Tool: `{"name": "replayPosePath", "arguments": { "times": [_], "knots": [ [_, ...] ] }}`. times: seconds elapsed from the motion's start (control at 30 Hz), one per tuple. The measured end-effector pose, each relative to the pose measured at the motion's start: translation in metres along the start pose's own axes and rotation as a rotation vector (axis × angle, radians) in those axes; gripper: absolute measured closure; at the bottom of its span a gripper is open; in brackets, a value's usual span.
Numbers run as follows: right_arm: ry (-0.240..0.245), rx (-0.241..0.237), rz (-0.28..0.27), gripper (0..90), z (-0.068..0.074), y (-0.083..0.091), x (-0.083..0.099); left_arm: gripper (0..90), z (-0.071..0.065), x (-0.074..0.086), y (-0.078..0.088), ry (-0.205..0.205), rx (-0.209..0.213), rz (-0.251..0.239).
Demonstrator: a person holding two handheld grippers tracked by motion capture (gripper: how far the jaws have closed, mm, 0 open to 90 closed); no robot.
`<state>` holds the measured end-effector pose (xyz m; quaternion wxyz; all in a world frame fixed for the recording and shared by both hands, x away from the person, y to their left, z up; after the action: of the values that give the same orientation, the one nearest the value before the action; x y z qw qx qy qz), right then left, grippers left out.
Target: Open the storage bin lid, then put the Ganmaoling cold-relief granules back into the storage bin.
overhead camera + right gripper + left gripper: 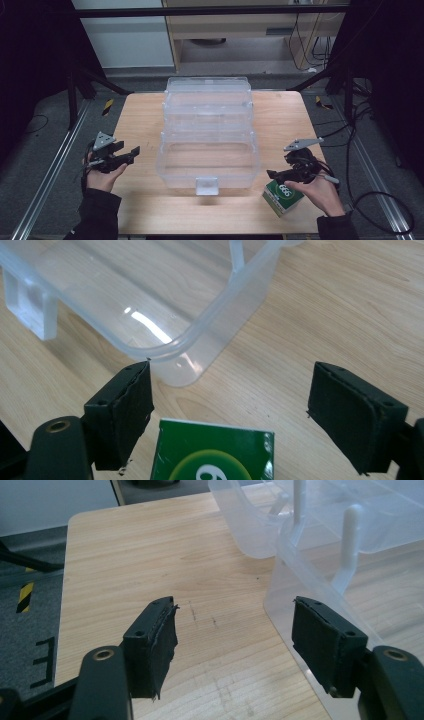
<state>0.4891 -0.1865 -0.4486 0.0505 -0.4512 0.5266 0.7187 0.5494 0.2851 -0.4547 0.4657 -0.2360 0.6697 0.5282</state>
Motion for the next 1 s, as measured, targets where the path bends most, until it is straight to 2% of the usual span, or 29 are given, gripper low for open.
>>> {"name": "replayPosePath", "arguments": {
  "times": [0.3,0.53,0.73,1.0],
  "knots": [
    [0.007,0.010,0.064,15.0,-0.006,0.015,0.007,31.3,0.003,0.004,-0.003,0.003,-0.008,0.015],
    [0.041,-0.015,0.117,14.7,-0.001,0.021,0.013,27.7,0.006,0.008,-0.007,-0.002,-0.019,0.040],
    [0.078,-0.016,0.165,14.7,0.001,0.025,0.014,30.1,0.007,0.011,-0.007,-0.006,-0.028,0.053],
    [0.084,-0.036,0.239,14.3,0.009,0.024,0.019,32.5,0.009,0.013,-0.009,0.007,-0.036,0.056]
  ]
}}
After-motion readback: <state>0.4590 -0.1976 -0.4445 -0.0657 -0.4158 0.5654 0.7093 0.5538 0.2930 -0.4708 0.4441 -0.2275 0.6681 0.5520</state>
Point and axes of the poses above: each handheld gripper's, and its own axes: y roughly backward along the jaws, x roughly out of its underside, z roughly to its left, the point moved 9 cm from there along -y, roughly forward along the jaws, and after that the axes turned 4 degrees about -z, right-handed, at the moved point
